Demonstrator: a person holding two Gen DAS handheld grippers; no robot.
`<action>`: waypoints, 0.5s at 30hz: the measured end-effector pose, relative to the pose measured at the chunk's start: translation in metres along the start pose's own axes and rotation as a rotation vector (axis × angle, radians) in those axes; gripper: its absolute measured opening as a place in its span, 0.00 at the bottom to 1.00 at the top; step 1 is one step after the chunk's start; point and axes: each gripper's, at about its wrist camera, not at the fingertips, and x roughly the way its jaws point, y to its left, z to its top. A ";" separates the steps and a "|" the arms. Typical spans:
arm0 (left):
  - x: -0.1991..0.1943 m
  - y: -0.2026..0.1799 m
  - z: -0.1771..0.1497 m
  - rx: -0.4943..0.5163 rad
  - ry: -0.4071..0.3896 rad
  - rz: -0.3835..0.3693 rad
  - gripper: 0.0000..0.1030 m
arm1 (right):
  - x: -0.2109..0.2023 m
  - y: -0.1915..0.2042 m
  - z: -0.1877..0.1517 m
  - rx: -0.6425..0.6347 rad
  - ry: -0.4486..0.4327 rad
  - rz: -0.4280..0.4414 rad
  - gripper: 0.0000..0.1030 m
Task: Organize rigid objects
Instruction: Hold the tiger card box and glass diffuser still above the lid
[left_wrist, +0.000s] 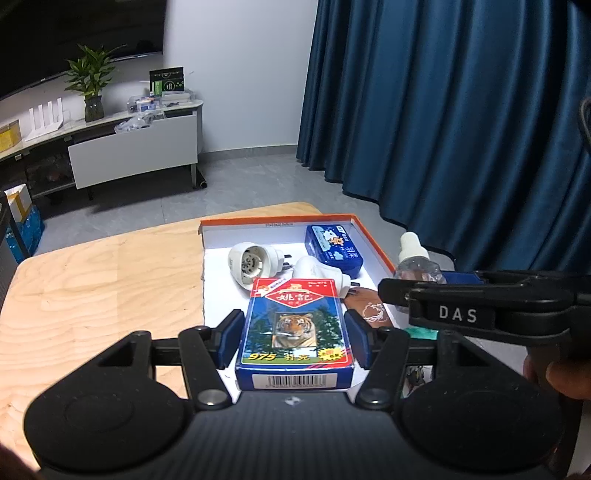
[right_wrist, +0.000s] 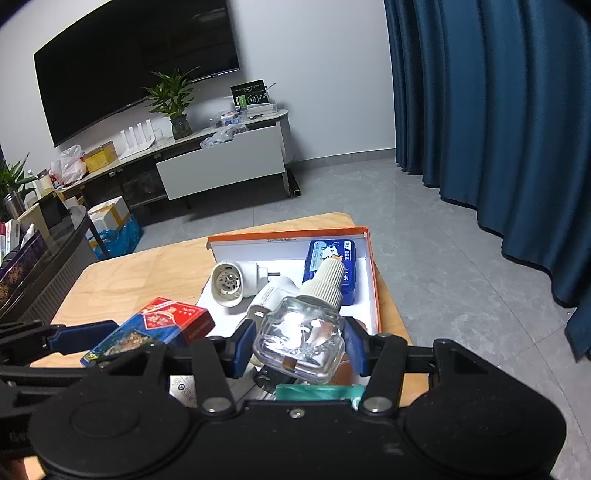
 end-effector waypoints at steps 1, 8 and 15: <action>0.000 0.000 0.000 0.000 0.000 0.002 0.58 | 0.000 0.000 0.000 0.000 -0.001 -0.001 0.60; 0.002 0.000 0.000 0.000 0.000 0.003 0.58 | 0.003 -0.001 0.002 0.002 0.001 -0.005 0.60; 0.002 0.000 -0.002 0.002 0.002 -0.004 0.58 | 0.004 0.000 0.003 0.002 0.000 -0.004 0.60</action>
